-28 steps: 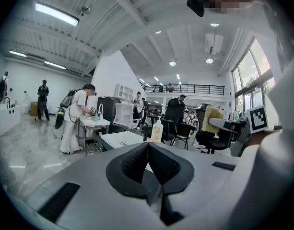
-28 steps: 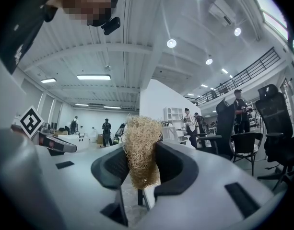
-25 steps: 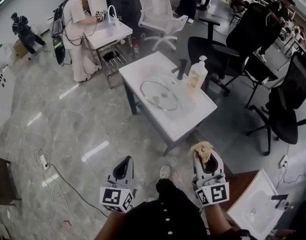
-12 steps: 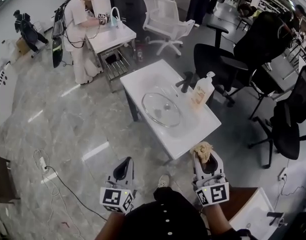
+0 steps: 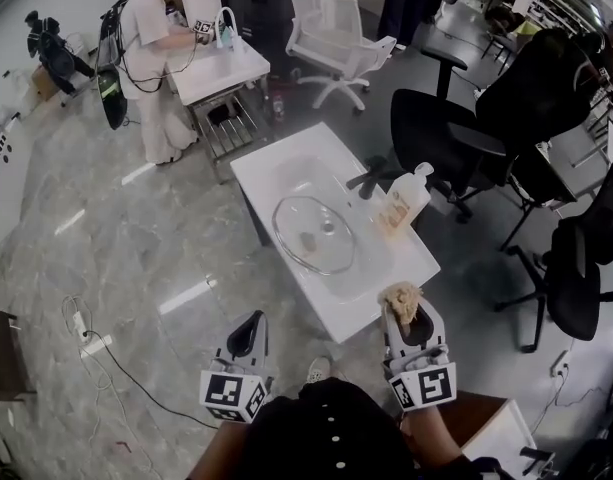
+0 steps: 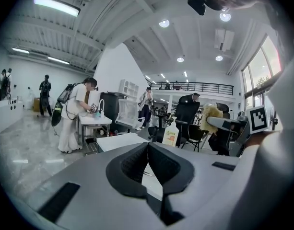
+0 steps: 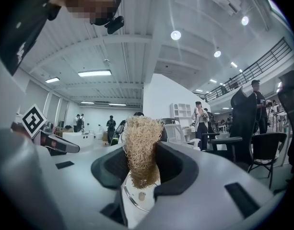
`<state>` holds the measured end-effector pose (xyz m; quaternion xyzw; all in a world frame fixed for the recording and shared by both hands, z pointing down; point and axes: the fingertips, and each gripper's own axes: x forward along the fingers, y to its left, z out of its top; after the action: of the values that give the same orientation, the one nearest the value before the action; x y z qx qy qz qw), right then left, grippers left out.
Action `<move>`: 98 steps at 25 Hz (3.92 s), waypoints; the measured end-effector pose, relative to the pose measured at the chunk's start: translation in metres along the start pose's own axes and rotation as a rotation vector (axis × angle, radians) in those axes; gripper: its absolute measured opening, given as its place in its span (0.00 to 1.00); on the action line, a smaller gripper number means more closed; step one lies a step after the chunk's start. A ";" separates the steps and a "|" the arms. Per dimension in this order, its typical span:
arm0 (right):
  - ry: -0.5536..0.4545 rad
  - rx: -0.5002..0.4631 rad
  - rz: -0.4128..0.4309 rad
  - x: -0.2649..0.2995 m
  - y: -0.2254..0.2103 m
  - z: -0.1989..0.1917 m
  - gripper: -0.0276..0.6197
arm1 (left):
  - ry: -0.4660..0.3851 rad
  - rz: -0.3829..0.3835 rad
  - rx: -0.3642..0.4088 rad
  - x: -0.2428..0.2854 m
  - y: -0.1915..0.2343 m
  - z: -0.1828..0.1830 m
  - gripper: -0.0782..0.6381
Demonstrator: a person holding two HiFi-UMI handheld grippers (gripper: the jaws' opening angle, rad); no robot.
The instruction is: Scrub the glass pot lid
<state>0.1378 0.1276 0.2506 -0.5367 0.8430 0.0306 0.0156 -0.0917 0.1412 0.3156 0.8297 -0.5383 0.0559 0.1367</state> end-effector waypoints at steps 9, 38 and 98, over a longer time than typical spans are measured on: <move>0.016 -0.013 0.031 0.034 -0.030 -0.012 0.27 | 0.028 0.030 -0.033 0.034 -0.001 -0.003 0.15; 0.179 -0.265 0.162 0.191 -0.057 -0.100 0.27 | 0.276 -0.022 -0.266 0.174 0.085 -0.050 0.15; 0.990 -0.962 0.272 0.323 -0.075 -0.442 0.27 | 0.510 -0.076 -0.600 0.294 0.120 -0.149 0.30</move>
<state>0.0721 -0.2267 0.6694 -0.3248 0.7037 0.1538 -0.6129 -0.0711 -0.1201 0.5489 0.7316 -0.4485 0.0953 0.5045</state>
